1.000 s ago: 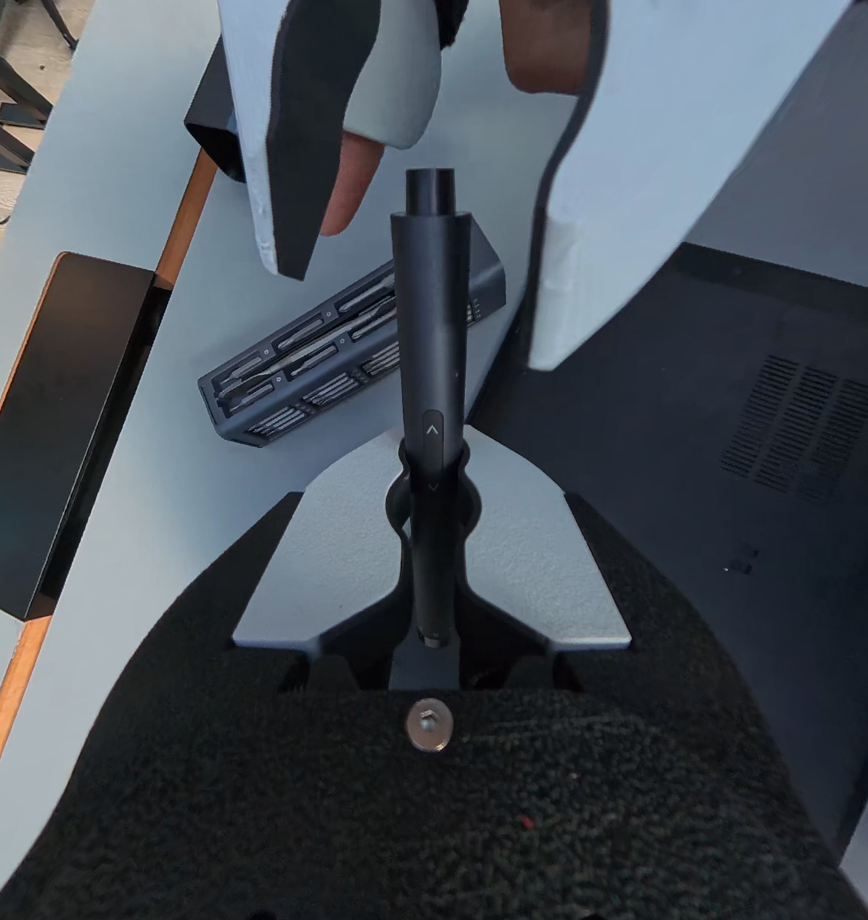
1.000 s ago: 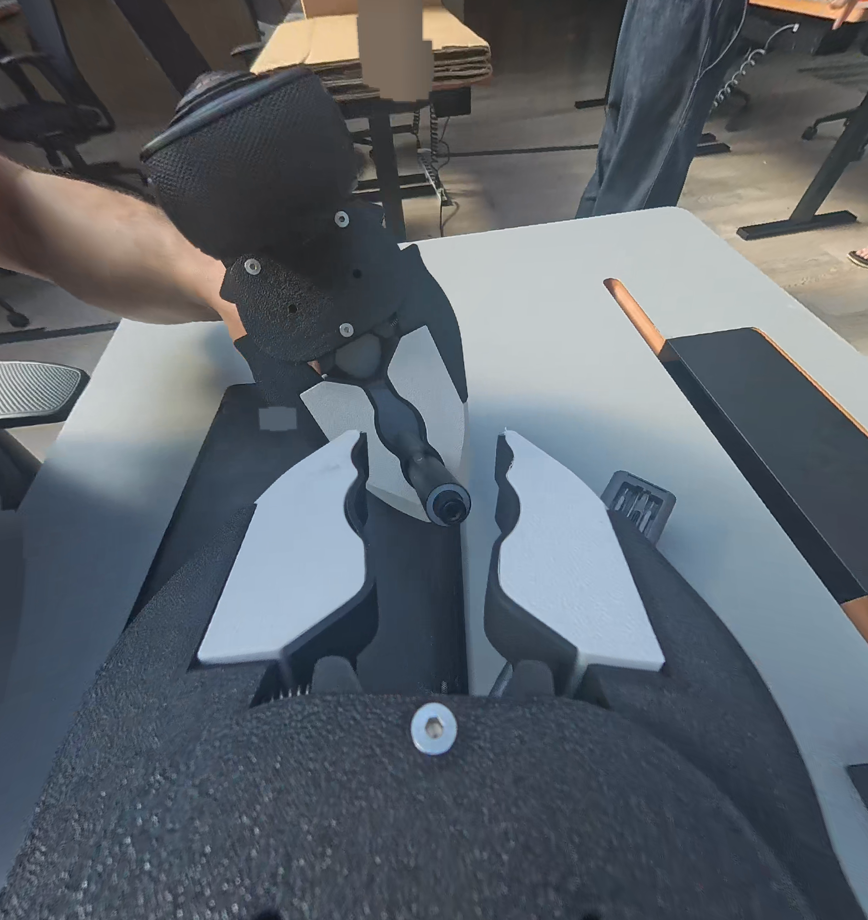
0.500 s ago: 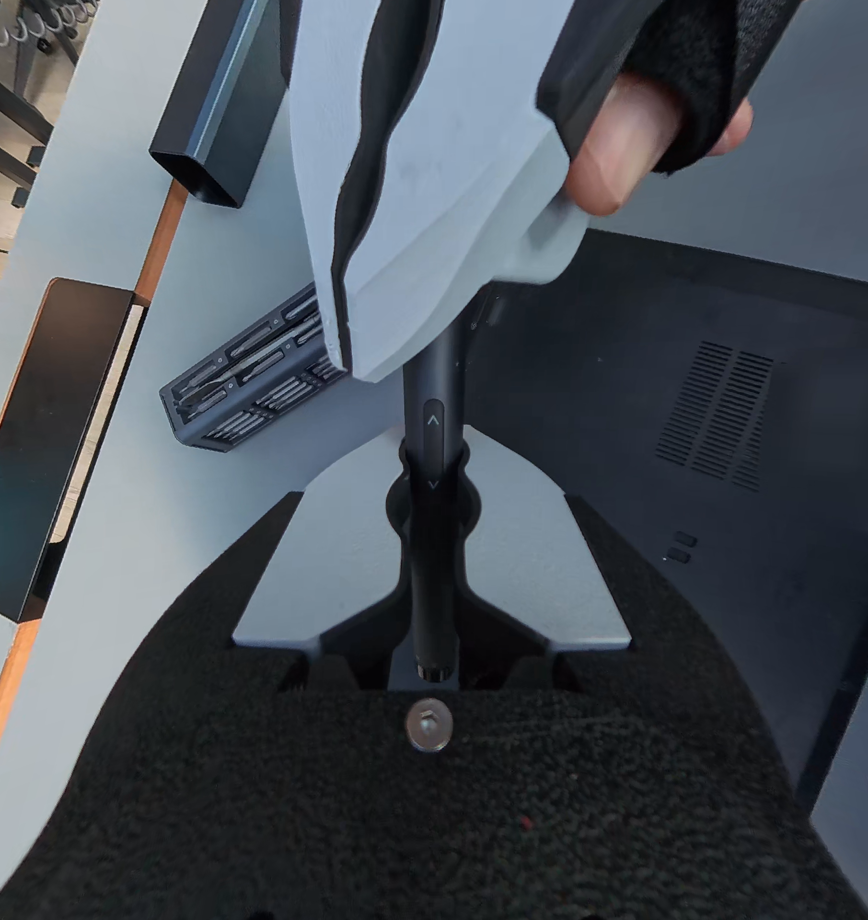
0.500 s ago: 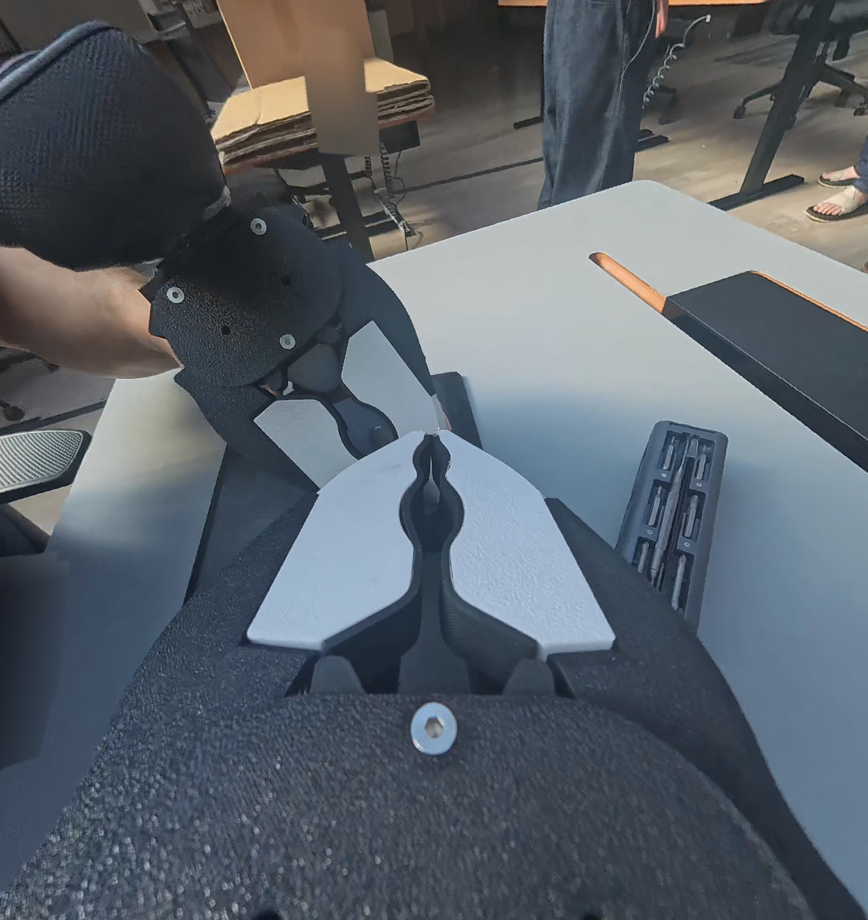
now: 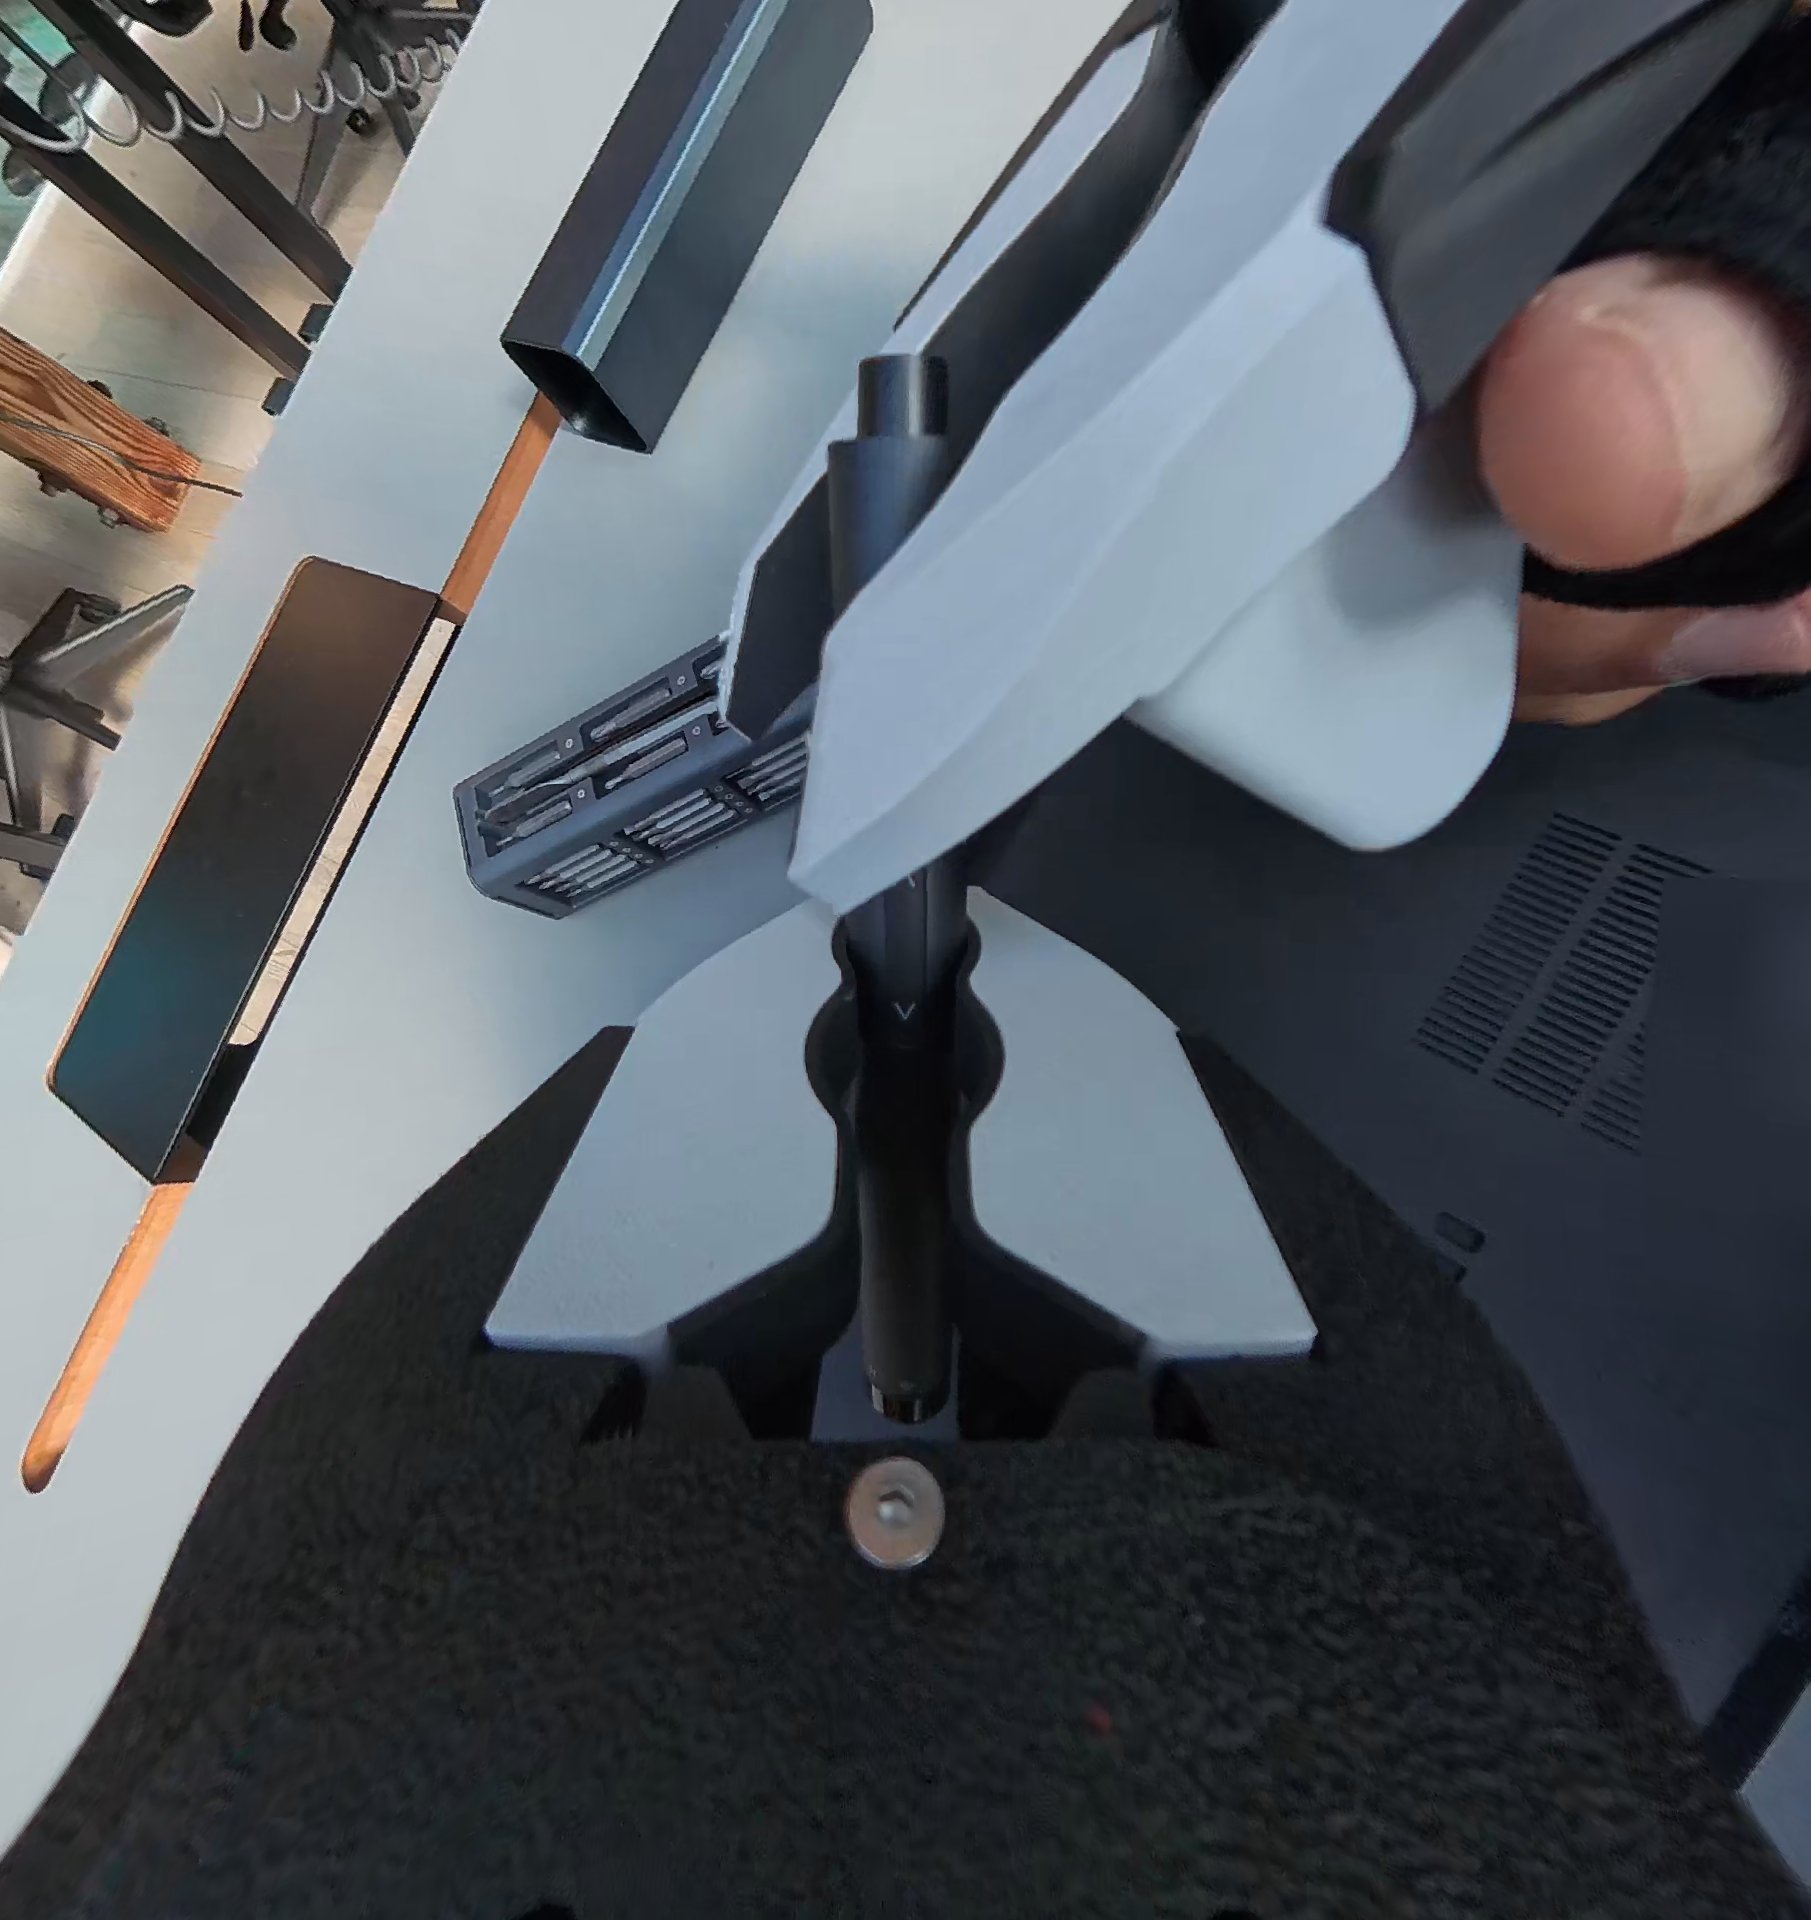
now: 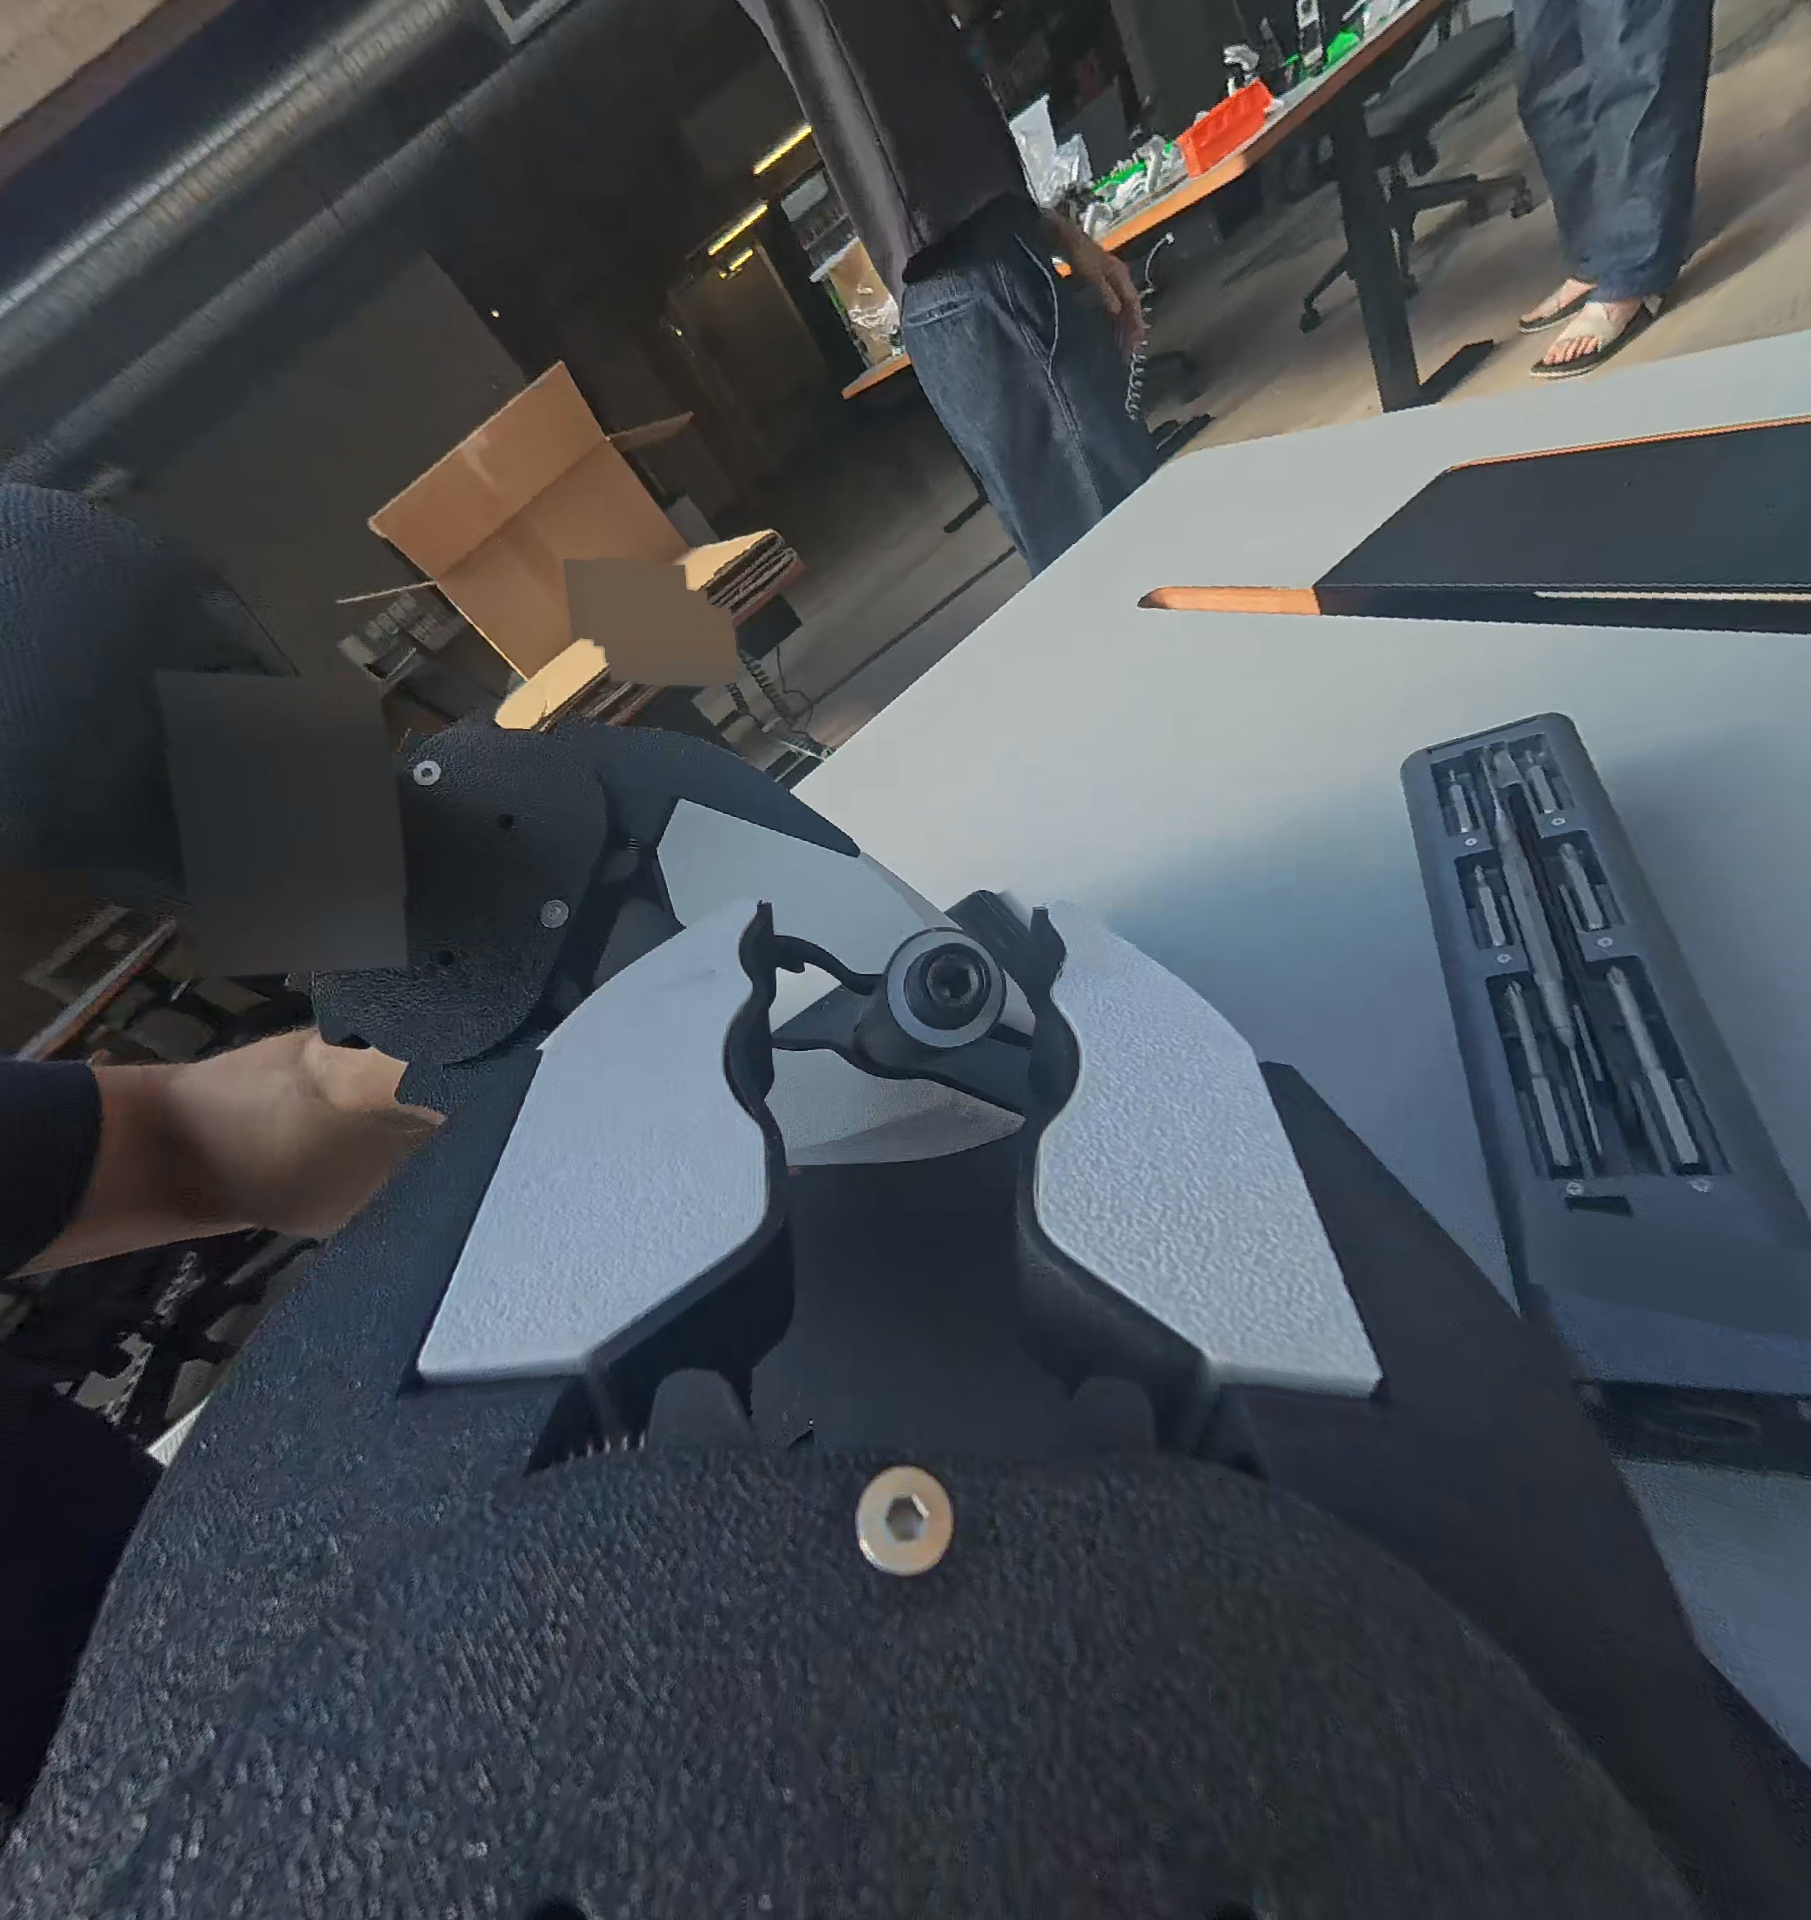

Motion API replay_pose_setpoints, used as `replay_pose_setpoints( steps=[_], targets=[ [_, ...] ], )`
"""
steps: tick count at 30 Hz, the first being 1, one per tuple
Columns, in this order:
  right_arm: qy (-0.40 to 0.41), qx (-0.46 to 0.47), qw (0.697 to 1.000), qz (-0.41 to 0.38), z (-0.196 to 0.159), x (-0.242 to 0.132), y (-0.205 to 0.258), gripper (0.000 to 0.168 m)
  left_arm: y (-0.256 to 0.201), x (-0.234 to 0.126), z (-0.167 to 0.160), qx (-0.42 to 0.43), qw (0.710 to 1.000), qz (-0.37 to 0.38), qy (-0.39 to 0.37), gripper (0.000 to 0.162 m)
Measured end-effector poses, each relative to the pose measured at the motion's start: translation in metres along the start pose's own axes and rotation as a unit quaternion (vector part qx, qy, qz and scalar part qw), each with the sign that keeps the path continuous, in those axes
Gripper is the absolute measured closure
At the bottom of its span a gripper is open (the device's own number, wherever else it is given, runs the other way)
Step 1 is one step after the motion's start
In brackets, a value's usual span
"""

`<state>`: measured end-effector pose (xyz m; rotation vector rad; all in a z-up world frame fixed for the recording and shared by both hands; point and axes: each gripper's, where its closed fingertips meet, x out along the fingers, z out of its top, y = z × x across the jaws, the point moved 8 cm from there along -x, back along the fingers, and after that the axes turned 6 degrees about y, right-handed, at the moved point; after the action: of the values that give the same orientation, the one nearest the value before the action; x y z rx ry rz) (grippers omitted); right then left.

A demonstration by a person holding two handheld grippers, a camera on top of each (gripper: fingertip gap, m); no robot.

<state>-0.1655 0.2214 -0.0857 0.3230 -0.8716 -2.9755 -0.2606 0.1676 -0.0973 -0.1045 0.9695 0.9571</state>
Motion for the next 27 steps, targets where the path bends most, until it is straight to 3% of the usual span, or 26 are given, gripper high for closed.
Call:
replay_pose_setpoints(
  steps=[2, 5, 15, 19, 24, 27],
  targets=[
    [-0.001, 0.009, 1.000, 0.001, -0.003, 0.007, 0.003, 0.125, -0.002, -0.002, 0.004, -0.001, 1.000, 0.011, -0.001, 0.150],
    [-0.030, 0.008, 0.999, -0.011, -0.001, 0.009, 0.005, 0.150, -0.006, -0.005, 0.011, 0.000, 1.000, 0.026, -0.009, 0.150],
    [-0.043, 0.033, 0.998, 0.007, -0.002, -0.001, 0.003, 0.151, -0.013, -0.005, 0.017, 0.003, 0.999, 0.036, -0.035, 0.149],
    [-0.029, 0.027, 0.999, -0.013, -0.001, -0.012, -0.002, 0.151, -0.016, 0.000, 0.016, 0.004, 0.999, 0.034, -0.036, 0.142],
    [-0.008, 0.046, 0.998, -0.048, 0.003, -0.046, -0.017, 0.151, -0.016, 0.003, 0.007, -0.011, 1.000, 0.004, -0.024, 0.126],
    [0.043, 0.054, 0.995, -0.078, 0.010, -0.078, -0.025, 0.151, -0.009, 0.004, -0.004, -0.015, 1.000, 0.016, -0.004, 0.126]
  ],
)
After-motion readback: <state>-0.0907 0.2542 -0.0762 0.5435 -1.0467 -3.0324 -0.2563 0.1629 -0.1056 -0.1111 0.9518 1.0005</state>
